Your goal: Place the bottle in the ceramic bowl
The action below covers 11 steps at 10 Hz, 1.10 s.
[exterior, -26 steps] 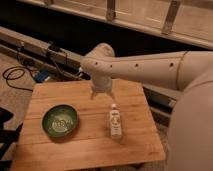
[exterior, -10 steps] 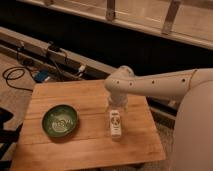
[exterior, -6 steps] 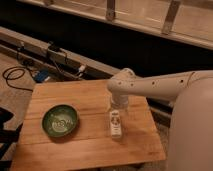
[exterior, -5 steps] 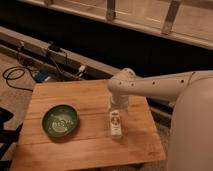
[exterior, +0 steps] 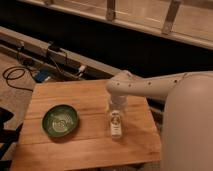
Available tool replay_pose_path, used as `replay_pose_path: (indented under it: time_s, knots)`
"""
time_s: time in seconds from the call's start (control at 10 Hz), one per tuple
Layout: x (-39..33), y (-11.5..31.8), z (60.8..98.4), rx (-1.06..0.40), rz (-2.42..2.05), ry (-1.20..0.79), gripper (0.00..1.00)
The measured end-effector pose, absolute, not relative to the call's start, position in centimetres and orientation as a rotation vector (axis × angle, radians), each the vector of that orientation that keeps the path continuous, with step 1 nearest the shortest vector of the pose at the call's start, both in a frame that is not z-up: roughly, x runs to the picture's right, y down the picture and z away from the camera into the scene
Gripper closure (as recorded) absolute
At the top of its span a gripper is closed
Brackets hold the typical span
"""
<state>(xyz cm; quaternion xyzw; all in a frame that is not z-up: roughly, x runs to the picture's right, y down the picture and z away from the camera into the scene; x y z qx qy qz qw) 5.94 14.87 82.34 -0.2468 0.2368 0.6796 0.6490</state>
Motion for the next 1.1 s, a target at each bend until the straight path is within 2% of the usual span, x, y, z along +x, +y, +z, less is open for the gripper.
replay_pose_path:
  time_s: [0.7,0.9,1.1]
  knots:
    - [5.4,18.4,85.3,-0.683,1.503,0.601,0.37]
    - [5.4,18.8,85.5,-0.689,1.500,0.606,0.50]
    - [5.6,18.6,85.3,-0.684,1.506,0.596,0.73]
